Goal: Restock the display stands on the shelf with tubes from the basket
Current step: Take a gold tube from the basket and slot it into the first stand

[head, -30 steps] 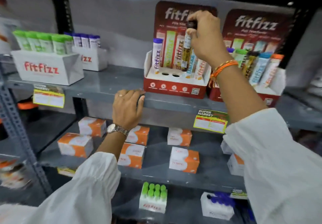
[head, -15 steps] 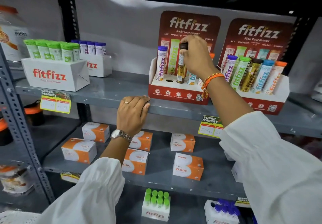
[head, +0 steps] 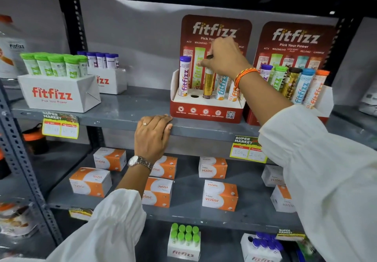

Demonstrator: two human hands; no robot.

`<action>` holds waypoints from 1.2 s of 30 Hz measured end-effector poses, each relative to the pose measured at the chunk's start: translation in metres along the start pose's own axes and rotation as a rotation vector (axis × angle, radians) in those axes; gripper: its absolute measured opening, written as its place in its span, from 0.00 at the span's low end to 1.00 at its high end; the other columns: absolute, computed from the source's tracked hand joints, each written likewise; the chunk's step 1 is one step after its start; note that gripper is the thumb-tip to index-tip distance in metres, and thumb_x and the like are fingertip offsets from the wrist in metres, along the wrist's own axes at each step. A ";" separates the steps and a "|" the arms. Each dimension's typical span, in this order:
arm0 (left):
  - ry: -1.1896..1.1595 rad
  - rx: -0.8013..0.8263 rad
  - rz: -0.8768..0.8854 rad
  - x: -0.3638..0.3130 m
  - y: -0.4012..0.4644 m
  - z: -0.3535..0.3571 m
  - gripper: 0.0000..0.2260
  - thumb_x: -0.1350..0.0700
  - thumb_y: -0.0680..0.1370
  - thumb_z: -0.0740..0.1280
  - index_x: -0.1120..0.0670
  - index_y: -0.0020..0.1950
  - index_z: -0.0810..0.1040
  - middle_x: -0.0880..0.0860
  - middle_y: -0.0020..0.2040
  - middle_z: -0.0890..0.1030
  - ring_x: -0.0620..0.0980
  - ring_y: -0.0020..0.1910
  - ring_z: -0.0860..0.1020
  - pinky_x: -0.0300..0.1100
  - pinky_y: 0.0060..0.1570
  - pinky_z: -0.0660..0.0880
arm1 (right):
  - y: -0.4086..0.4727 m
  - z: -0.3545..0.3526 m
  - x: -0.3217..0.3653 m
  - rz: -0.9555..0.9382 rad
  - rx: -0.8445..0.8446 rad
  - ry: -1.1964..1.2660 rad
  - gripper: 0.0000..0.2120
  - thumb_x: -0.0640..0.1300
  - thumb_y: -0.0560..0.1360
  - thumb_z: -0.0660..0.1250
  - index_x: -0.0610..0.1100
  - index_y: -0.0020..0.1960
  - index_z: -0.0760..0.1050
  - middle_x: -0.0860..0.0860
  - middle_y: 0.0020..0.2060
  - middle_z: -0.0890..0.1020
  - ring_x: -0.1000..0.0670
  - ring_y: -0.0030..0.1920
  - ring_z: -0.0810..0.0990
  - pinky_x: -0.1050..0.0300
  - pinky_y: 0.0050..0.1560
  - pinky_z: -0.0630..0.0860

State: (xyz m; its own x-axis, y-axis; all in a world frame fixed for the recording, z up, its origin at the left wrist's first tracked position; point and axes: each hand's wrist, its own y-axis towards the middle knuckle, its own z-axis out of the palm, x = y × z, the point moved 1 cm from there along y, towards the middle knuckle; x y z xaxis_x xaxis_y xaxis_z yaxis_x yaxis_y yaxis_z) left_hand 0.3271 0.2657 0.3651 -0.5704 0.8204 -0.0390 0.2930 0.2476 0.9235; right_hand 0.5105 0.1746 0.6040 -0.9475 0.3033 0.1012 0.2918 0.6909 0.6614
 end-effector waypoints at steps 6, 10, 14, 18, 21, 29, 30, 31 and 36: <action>0.009 0.014 -0.006 0.002 0.000 0.002 0.17 0.50 0.84 0.58 0.56 0.59 0.83 0.54 0.55 0.86 0.55 0.51 0.81 0.47 0.54 0.69 | 0.003 -0.008 -0.003 -0.026 0.088 0.168 0.09 0.50 0.73 0.75 0.44 0.46 0.83 0.51 0.43 0.84 0.55 0.40 0.80 0.55 0.52 0.78; 0.005 -0.004 0.001 0.002 -0.001 0.003 0.17 0.50 0.84 0.58 0.56 0.59 0.84 0.54 0.55 0.86 0.55 0.50 0.81 0.47 0.54 0.70 | 0.005 -0.016 -0.003 0.056 0.194 0.155 0.09 0.41 0.70 0.71 0.37 0.46 0.84 0.42 0.49 0.87 0.49 0.46 0.85 0.50 0.51 0.84; -0.005 -0.005 -0.004 0.001 -0.002 0.003 0.18 0.49 0.84 0.57 0.56 0.59 0.83 0.55 0.54 0.86 0.55 0.51 0.82 0.49 0.54 0.72 | 0.008 -0.017 -0.006 0.079 0.176 0.066 0.11 0.42 0.72 0.71 0.35 0.35 0.76 0.41 0.43 0.85 0.49 0.34 0.78 0.49 0.43 0.83; -0.002 -0.005 0.003 0.002 -0.001 0.002 0.17 0.50 0.84 0.58 0.56 0.59 0.83 0.55 0.55 0.86 0.55 0.51 0.81 0.48 0.55 0.71 | 0.008 -0.011 -0.010 0.073 0.044 0.071 0.19 0.54 0.72 0.75 0.43 0.34 0.72 0.48 0.35 0.80 0.50 0.35 0.80 0.54 0.38 0.80; 0.004 -0.006 0.012 0.002 -0.002 0.002 0.17 0.50 0.84 0.58 0.56 0.60 0.83 0.55 0.54 0.86 0.55 0.51 0.81 0.47 0.55 0.69 | 0.008 -0.005 -0.010 0.065 0.000 -0.007 0.21 0.60 0.71 0.73 0.41 0.43 0.80 0.46 0.43 0.84 0.45 0.45 0.83 0.48 0.49 0.83; -0.003 0.007 0.016 0.001 -0.002 -0.001 0.18 0.50 0.84 0.56 0.56 0.60 0.83 0.55 0.55 0.85 0.55 0.51 0.81 0.48 0.55 0.71 | 0.007 0.001 -0.014 0.005 -0.016 -0.240 0.30 0.71 0.70 0.68 0.44 0.52 0.81 0.44 0.54 0.82 0.43 0.61 0.77 0.45 0.55 0.76; -0.002 0.006 0.016 0.001 -0.001 -0.001 0.18 0.50 0.84 0.56 0.56 0.60 0.83 0.55 0.55 0.86 0.55 0.50 0.81 0.48 0.55 0.70 | 0.007 0.000 -0.013 -0.001 -0.010 -0.250 0.30 0.71 0.70 0.68 0.44 0.51 0.81 0.44 0.54 0.82 0.43 0.62 0.76 0.44 0.58 0.75; -0.001 0.009 0.015 0.001 -0.001 -0.001 0.18 0.50 0.85 0.56 0.56 0.60 0.83 0.55 0.55 0.86 0.55 0.51 0.81 0.48 0.55 0.71 | 0.008 0.000 -0.013 -0.004 -0.004 -0.256 0.30 0.71 0.70 0.68 0.44 0.51 0.82 0.44 0.54 0.82 0.42 0.63 0.76 0.42 0.60 0.74; -0.026 0.081 -0.020 -0.002 0.000 -0.007 0.18 0.50 0.84 0.56 0.57 0.60 0.83 0.55 0.56 0.85 0.56 0.52 0.81 0.50 0.55 0.73 | 0.007 -0.003 -0.010 0.020 0.005 -0.233 0.34 0.74 0.70 0.62 0.43 0.51 0.82 0.43 0.58 0.82 0.41 0.68 0.72 0.38 0.68 0.68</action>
State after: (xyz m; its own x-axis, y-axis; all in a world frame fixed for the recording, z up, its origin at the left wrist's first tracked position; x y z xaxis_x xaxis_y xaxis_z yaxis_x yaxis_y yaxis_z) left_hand 0.3227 0.2602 0.3675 -0.5568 0.8278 -0.0685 0.3431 0.3044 0.8886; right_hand 0.5217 0.1741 0.6096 -0.8862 0.4595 -0.0602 0.3111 0.6862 0.6575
